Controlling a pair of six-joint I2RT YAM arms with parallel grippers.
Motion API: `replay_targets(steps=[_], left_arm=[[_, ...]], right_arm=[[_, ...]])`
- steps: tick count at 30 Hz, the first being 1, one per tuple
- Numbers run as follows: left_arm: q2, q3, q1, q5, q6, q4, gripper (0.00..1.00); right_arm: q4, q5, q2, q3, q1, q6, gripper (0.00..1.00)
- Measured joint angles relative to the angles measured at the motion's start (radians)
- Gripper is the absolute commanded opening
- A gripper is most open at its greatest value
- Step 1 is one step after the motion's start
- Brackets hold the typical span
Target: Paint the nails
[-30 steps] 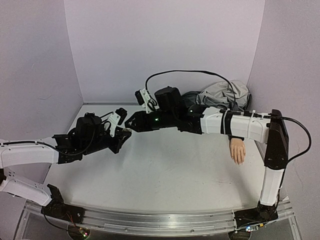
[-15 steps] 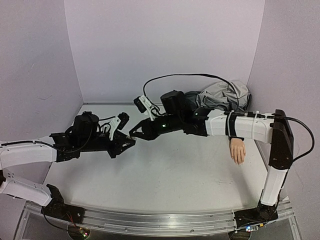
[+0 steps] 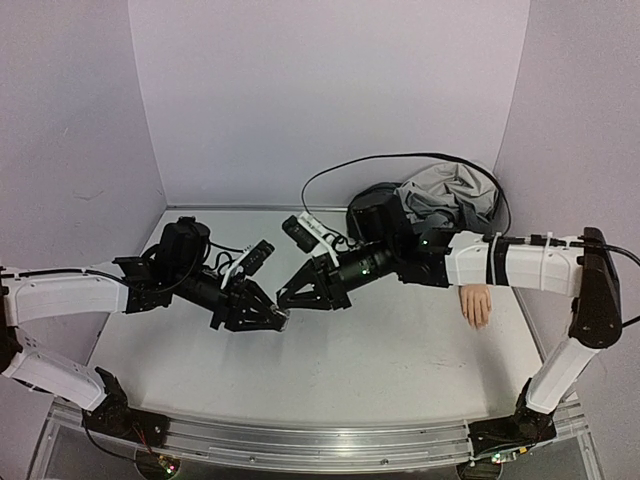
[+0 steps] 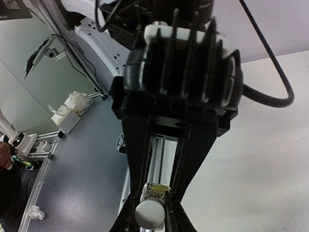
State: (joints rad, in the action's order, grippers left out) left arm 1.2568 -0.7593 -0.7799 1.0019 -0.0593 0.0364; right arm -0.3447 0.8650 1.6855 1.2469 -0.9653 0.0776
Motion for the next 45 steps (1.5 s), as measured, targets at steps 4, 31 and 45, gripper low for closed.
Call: replay_targets(steps=[4,31,45], left_arm=[[-0.019,0.001,0.005,-0.167,0.008,0.027,0.00],[-0.083,0.056,-0.118,-1.088,0.038,0.060,0.00],[-0.063,0.055,-0.109,-1.013,0.037,0.049,0.00]], right_arm=[[0.021,-0.158,-0.025,-0.013,-0.011,0.048,0.74],[0.081,-0.595,0.184,0.288,-0.017,0.479,0.38],[0.078,-0.544,0.219,0.294,-0.010,0.430,0.00]])
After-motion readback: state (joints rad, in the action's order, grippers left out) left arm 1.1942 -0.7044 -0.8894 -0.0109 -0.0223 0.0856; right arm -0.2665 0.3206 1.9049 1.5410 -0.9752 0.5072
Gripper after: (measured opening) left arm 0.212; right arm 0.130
